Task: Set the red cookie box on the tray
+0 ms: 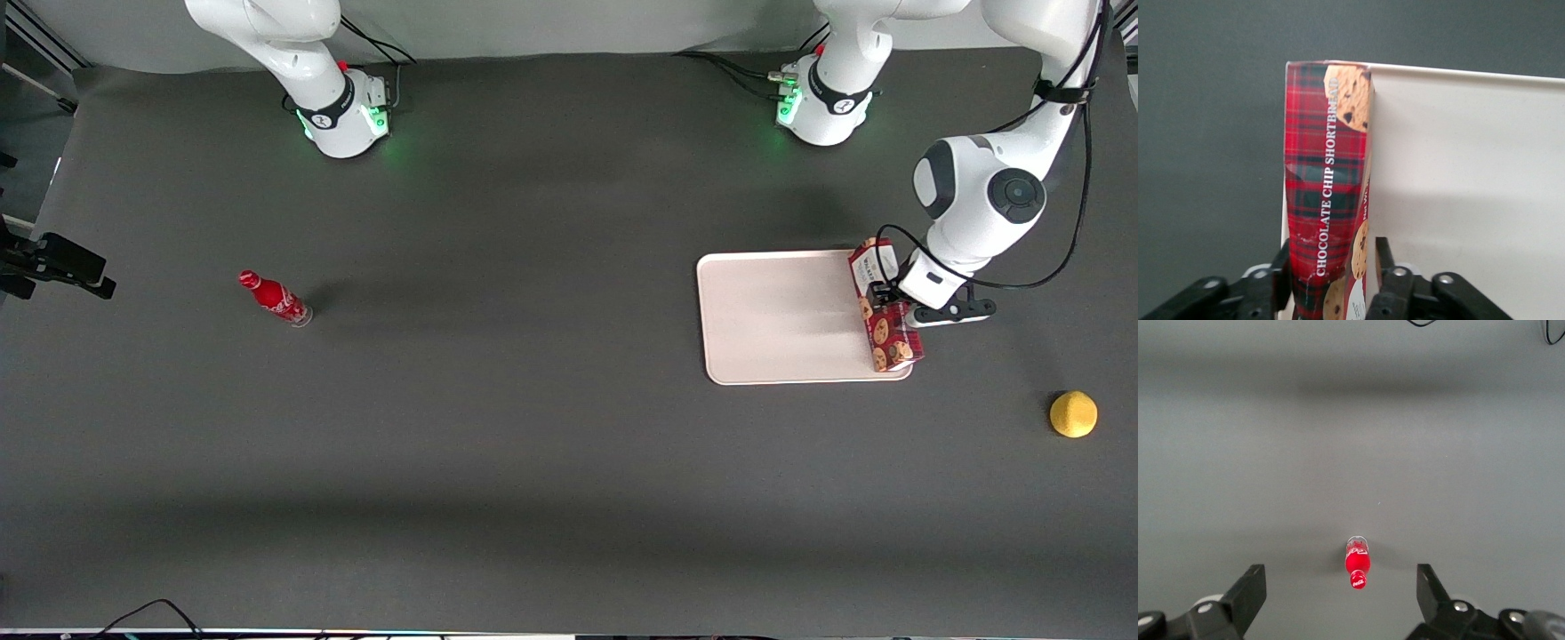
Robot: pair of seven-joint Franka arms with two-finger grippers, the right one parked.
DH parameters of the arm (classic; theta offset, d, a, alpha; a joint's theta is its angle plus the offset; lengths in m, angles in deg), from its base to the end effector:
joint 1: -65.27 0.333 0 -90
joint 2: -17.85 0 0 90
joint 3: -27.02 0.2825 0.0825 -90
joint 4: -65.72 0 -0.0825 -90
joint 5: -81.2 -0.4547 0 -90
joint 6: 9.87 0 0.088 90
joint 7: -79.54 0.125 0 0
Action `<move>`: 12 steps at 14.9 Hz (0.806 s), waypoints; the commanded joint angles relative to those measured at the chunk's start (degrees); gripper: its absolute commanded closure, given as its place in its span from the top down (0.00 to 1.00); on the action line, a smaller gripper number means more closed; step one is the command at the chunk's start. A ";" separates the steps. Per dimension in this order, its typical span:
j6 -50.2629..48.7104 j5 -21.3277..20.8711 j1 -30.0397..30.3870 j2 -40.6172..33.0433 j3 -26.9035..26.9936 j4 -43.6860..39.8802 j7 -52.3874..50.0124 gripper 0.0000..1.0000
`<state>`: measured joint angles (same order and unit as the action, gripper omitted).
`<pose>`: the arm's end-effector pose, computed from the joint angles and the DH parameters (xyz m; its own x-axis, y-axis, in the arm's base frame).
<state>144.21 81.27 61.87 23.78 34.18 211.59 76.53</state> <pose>0.4907 0.0347 0.1227 0.9922 0.1177 0.0412 0.1182 -0.9929 -0.0102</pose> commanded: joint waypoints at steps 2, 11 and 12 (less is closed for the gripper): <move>-16.84 1.06 0.15 -1.80 -0.39 -10.58 0.28 1.00; -47.07 1.24 2.17 -8.66 -5.30 -35.18 -1.65 1.00; -51.99 0.37 2.17 -8.75 -6.88 -38.96 -3.48 1.00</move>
<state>104.53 82.04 62.82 15.58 31.17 182.53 76.23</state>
